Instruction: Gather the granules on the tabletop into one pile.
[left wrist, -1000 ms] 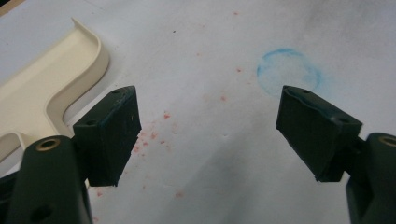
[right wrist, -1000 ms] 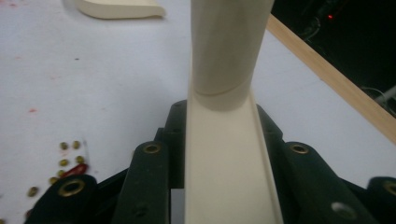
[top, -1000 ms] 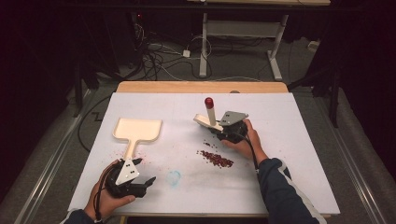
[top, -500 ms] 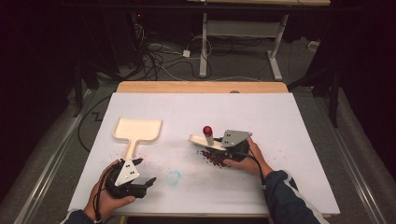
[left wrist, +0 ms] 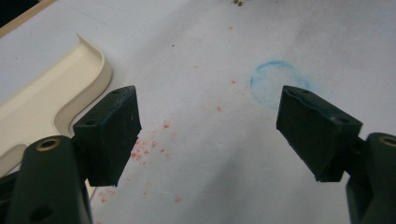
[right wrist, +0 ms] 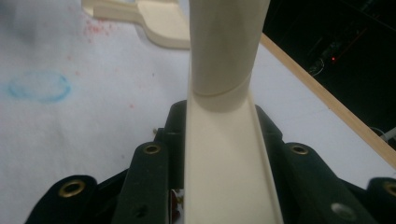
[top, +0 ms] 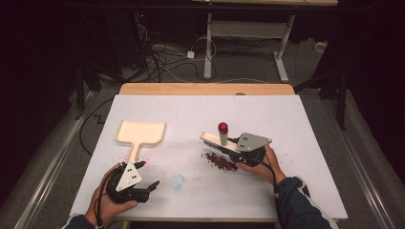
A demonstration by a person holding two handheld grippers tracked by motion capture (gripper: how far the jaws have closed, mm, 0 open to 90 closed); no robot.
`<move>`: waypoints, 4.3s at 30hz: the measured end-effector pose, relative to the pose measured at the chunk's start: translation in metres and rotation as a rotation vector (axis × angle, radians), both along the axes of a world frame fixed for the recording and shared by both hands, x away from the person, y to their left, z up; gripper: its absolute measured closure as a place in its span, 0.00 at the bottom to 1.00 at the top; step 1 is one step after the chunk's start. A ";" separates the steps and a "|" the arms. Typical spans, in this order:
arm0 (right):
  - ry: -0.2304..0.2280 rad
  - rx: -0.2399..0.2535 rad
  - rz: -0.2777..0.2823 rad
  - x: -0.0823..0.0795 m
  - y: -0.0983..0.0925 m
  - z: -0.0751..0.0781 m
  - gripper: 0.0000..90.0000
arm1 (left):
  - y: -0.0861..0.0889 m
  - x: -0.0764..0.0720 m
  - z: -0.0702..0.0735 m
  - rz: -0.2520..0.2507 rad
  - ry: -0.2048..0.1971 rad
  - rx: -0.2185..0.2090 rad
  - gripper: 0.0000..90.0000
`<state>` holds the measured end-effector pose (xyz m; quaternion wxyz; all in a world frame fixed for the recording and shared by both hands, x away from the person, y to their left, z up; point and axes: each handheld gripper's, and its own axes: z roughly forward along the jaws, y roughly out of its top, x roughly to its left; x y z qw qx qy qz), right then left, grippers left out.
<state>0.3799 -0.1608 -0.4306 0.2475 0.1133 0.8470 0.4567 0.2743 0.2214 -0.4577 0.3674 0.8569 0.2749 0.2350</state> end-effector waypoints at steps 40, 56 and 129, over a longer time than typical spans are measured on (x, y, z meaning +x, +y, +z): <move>0.467 0.395 -0.602 -0.043 0.008 -0.026 0.75 | -0.005 -0.001 -0.003 -0.024 0.051 -0.010 0.24; 0.212 0.229 -0.486 -0.059 -0.035 0.025 0.75 | -0.004 -0.002 -0.003 -0.018 0.044 0.009 0.24; 0.226 0.114 0.071 -0.023 -0.026 -0.014 0.75 | -0.007 -0.001 -0.006 -0.021 0.053 0.025 0.24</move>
